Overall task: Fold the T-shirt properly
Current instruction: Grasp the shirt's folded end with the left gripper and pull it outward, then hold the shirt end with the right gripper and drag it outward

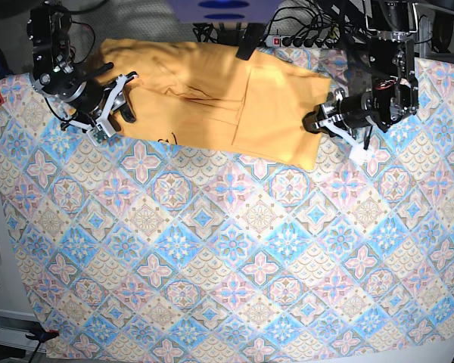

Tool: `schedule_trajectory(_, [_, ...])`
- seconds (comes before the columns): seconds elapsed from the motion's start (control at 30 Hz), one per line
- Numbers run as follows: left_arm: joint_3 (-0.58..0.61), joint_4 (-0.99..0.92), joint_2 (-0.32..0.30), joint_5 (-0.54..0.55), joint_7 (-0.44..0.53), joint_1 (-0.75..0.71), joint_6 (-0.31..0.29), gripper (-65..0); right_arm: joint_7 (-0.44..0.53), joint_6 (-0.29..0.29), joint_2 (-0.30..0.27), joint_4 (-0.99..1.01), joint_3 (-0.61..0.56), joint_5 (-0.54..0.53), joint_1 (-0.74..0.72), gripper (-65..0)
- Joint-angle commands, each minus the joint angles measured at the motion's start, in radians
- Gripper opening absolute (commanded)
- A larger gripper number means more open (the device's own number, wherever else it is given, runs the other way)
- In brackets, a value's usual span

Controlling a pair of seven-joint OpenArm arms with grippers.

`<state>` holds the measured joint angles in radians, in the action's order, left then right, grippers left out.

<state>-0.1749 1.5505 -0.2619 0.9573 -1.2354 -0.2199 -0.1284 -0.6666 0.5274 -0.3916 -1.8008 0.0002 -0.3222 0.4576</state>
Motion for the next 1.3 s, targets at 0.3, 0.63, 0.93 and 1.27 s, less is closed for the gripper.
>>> schedule_trajectory(0.3, [-0.091,0.015,-0.081,0.015,0.013,0.052,-0.003,-58.6,0.015,0.004,-0.011,-0.015,0.008,-0.013,-0.003,-42.9])
schedule_trajectory(0.63, [-0.093,0.015,-0.089,0.013,0.055,0.061,-0.003,-58.7,-0.106,0.003,-0.011,-0.02,0.01,-0.019,-0.001,-37.4])
schedule_trajectory(0.93, [-0.111,0.015,-0.089,0.009,0.073,0.044,-0.003,-58.7,-0.226,0.003,-0.008,-0.017,0.01,-0.021,0.003,-37.4])
schedule_trajectory(1.27, [-0.107,0.014,-0.084,0.009,0.072,0.044,-0.003,-58.7,-0.338,0.003,0.009,-0.014,0.048,-0.206,-0.001,-37.2])
